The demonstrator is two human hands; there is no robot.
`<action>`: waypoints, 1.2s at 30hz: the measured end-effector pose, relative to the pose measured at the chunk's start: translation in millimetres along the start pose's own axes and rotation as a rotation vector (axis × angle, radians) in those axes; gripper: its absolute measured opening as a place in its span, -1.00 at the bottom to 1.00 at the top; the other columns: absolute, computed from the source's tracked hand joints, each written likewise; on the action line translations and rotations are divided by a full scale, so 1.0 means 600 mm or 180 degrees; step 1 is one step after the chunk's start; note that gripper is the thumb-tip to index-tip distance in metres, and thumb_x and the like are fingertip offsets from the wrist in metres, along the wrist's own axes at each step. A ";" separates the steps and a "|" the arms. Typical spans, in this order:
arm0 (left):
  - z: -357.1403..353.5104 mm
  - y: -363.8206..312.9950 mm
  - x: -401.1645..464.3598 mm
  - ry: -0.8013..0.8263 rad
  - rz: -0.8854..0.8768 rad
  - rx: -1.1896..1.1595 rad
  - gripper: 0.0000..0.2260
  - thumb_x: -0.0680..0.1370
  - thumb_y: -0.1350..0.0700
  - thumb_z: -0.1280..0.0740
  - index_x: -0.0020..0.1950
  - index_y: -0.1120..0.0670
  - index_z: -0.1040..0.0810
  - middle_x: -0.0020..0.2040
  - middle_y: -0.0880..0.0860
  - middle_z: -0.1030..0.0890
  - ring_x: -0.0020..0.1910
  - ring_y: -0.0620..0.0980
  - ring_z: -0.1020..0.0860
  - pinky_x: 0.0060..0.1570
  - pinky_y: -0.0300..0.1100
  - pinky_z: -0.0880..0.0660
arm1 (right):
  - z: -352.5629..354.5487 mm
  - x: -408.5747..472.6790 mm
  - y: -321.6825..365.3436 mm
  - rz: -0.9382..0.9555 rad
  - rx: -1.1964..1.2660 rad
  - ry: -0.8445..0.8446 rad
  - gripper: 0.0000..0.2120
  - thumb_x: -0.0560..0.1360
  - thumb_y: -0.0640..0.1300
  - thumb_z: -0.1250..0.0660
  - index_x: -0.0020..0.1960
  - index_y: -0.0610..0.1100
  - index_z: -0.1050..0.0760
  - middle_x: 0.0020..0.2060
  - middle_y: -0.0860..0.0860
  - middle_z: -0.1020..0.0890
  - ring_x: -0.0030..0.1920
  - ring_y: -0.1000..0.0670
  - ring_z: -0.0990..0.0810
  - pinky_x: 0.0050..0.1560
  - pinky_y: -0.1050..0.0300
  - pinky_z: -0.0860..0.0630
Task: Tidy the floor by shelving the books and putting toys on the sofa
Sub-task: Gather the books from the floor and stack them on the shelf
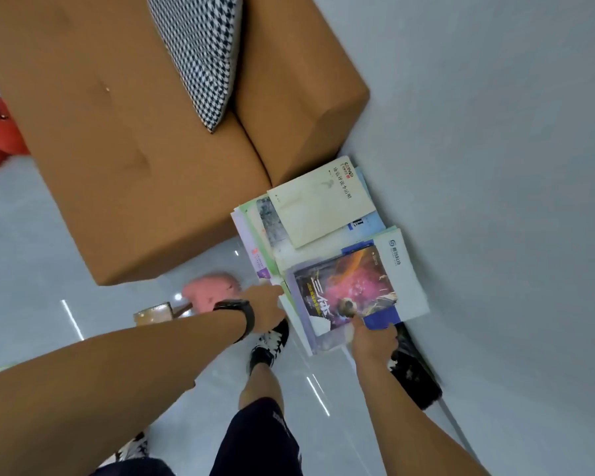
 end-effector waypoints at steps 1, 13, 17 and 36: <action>-0.006 0.023 -0.029 0.0085 0.0051 -0.0093 -0.54 0.66 0.05 -0.20 0.57 0.05 -0.29 0.53 0.08 -0.36 0.46 0.12 -0.39 0.42 -0.03 -0.36 | 0.007 -0.038 0.029 0.0361 -0.0263 -0.0140 -0.31 0.48 0.05 -0.48 0.48 -0.16 -0.30 0.38 -0.18 -0.42 0.27 -0.27 -0.52 0.19 -0.16 -0.50; -0.047 0.323 -0.332 -0.0867 0.0047 -0.1765 -0.73 0.66 0.04 -0.24 0.31 0.06 -0.58 0.23 0.01 -0.55 0.11 0.02 -0.51 0.09 -0.22 -0.41 | -0.181 -0.503 0.095 0.2757 -0.2777 0.1498 -0.72 0.55 -0.05 -0.26 0.25 -0.02 -0.50 0.06 -0.01 -0.63 -0.03 -0.05 -0.56 -0.04 0.05 -0.48; -0.145 0.492 -0.451 -0.1155 0.0166 -0.2984 -0.80 0.62 0.17 -0.27 0.21 0.11 -0.60 0.09 0.02 -0.57 0.06 0.01 -0.53 0.02 -0.25 -0.51 | -0.299 -0.676 0.003 0.3190 -0.3238 0.1706 -0.74 0.58 -0.02 -0.26 0.23 -0.02 -0.53 0.09 0.02 -0.64 0.07 -0.07 -0.60 0.08 0.04 -0.53; -0.340 1.038 -0.813 -0.2212 0.1239 -0.5149 -0.77 0.64 0.08 -0.18 0.21 0.05 -0.55 0.07 0.05 -0.65 -0.04 0.02 -0.63 0.06 -0.04 -0.58 | -0.727 -1.313 -0.148 0.4638 -0.4461 0.3316 -0.78 0.60 0.02 -0.28 0.23 0.04 -0.52 -0.02 0.12 -0.58 -0.02 0.05 -0.58 -0.09 0.19 -0.43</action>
Point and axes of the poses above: each hand's wrist, its own x-axis towards the middle knuckle, its own z-axis out of the back of the hand, y = z × x, the point moved 4 cm from there along x, towards the middle knuckle
